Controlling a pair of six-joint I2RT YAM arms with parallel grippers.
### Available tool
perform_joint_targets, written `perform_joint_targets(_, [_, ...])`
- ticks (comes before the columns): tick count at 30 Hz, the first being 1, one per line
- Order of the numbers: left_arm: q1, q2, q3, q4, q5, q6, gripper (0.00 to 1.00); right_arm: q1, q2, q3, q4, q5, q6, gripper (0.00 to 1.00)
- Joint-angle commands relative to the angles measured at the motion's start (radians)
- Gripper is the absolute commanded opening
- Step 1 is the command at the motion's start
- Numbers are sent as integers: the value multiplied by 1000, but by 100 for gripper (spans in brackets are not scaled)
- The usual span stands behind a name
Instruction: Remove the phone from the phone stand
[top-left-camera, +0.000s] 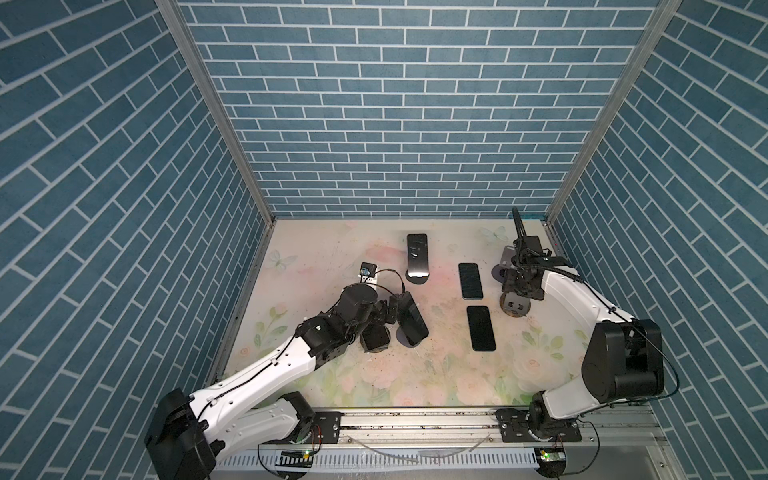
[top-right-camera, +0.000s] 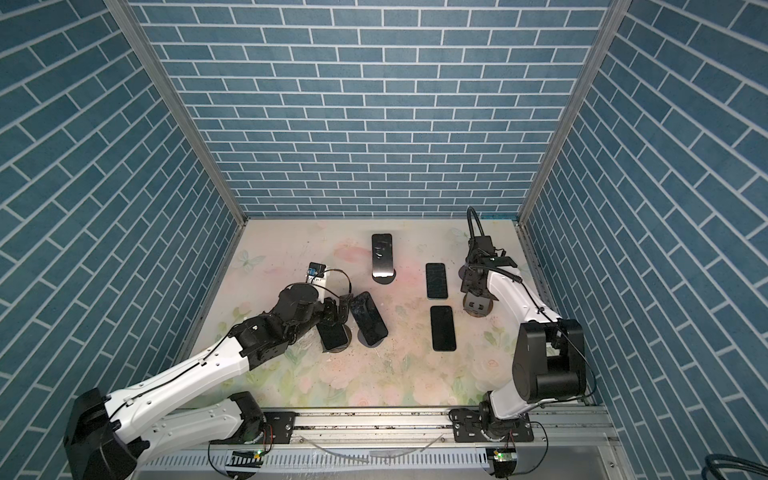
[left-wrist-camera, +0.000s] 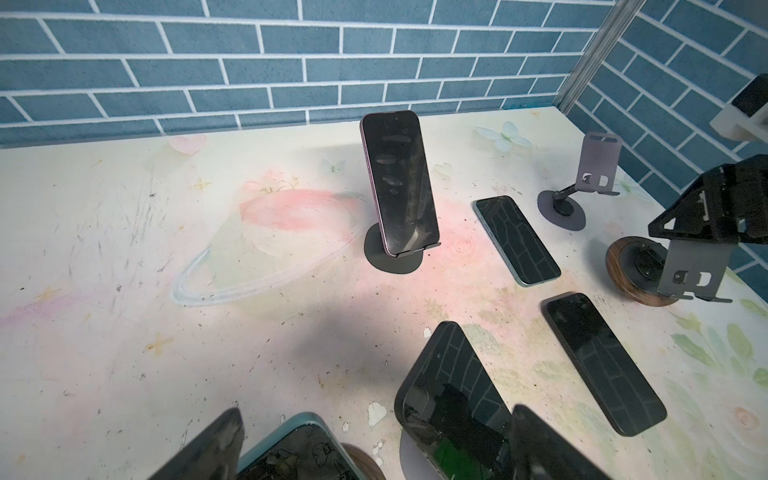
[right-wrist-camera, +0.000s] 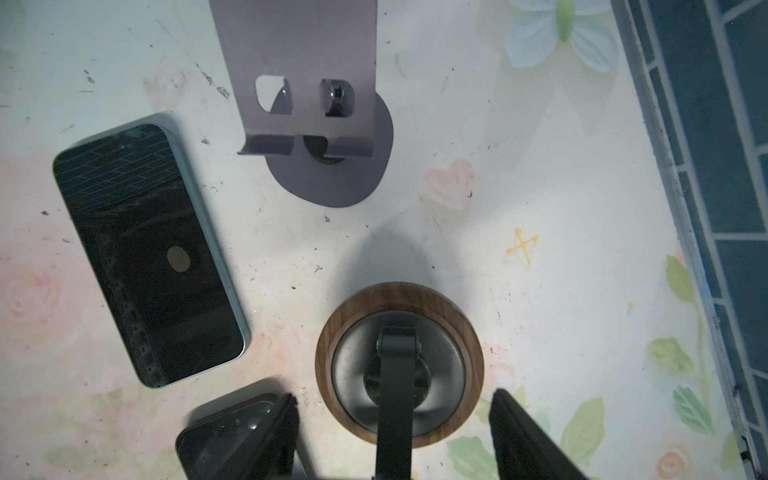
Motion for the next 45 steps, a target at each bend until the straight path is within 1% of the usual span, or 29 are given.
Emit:
perform_joint_targets(1, [-4, -10, 4, -24, -20, -5, 100, -16, 18, -12, 26, -22, -27, 60])
perform_joint_targets(7, [-4, -2, 6, -25, -19, -3, 100, -30, 60, -11, 32, -32, -24, 60])
perform_joint_targets(15, [-4, 6, 11, -25, -15, -2, 100, -45, 93, -21, 43, -59, -18, 66])
perform_joint_targets(23, [-4, 13, 16, -19, -15, 2, 100, -46, 88, -18, 29, -74, -7, 82])
perform_joint_targets(29, [-4, 31, 29, -23, -9, 13, 100, -46, 53, -18, 18, -80, -4, 87])
perform_joint_targets(39, [-4, 46, 40, -18, -2, 20, 100, -46, 1, -4, -17, -44, -2, 89])
perform_joint_targets(45, [-3, 45, 36, -17, -5, 20, 100, -43, -60, -4, -22, -59, 8, 88])
